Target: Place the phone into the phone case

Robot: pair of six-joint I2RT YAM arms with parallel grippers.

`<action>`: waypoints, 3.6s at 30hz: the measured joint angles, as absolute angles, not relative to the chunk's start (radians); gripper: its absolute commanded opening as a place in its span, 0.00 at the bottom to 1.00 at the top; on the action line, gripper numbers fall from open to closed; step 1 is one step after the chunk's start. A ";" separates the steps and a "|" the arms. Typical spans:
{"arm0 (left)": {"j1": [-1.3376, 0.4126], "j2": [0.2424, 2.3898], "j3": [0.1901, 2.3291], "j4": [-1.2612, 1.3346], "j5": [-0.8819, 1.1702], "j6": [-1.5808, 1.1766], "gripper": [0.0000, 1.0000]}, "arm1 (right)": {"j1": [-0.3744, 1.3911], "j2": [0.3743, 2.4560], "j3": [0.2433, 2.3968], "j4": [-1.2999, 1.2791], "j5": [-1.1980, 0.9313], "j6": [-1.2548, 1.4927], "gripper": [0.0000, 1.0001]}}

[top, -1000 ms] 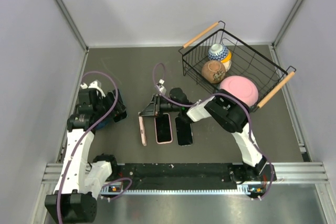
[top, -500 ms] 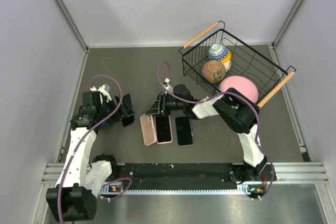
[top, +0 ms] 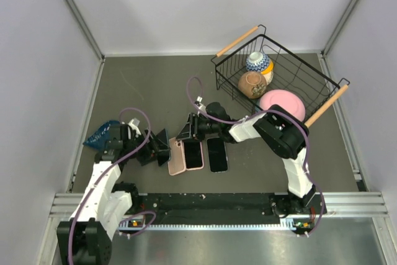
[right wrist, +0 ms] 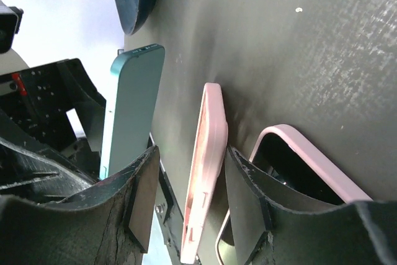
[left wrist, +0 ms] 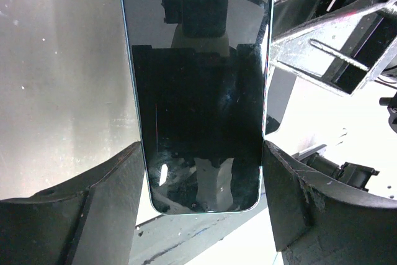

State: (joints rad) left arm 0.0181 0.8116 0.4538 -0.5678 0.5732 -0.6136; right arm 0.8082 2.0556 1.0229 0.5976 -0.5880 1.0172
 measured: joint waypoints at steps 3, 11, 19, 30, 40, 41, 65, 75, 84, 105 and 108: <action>-0.024 0.760 0.418 -0.548 0.549 -0.661 0.00 | 0.808 2.056 1.021 0.598 -0.588 1.026 0.46; -0.167 0.736 0.367 -0.481 0.465 -0.749 0.00 | 0.809 2.056 0.995 0.626 -0.586 1.054 0.46; -0.299 0.819 0.337 -0.413 0.369 -0.802 0.13 | 0.811 2.056 0.987 0.662 -0.588 1.086 0.46; -0.342 0.862 0.334 -0.375 0.334 -0.814 0.68 | 0.819 2.056 0.987 0.673 -0.588 1.102 0.47; -0.347 0.862 0.365 -0.407 0.316 -0.790 0.97 | 0.833 2.072 0.987 0.665 -0.585 1.100 0.47; -0.347 0.862 0.371 -0.408 0.317 -0.784 0.99 | 0.834 2.077 0.987 0.662 -0.584 1.101 0.47; -0.142 0.840 0.519 -0.535 0.081 -0.710 0.31 | 0.865 2.089 1.001 0.634 -0.569 1.068 0.46; -0.126 1.070 0.520 -0.454 0.116 -0.680 0.09 | 0.883 2.089 1.016 0.597 -0.569 1.040 0.45; -0.126 1.211 0.526 -0.370 0.188 -0.647 0.04 | 0.895 2.091 1.053 0.528 -0.569 1.010 0.46; -0.120 1.259 0.533 -0.299 0.246 -0.586 0.18 | 0.900 2.132 1.129 0.444 -0.580 0.987 0.11; -0.116 1.245 0.535 -0.334 0.237 -0.573 0.34 | 0.901 2.131 1.133 0.456 -0.588 0.996 0.00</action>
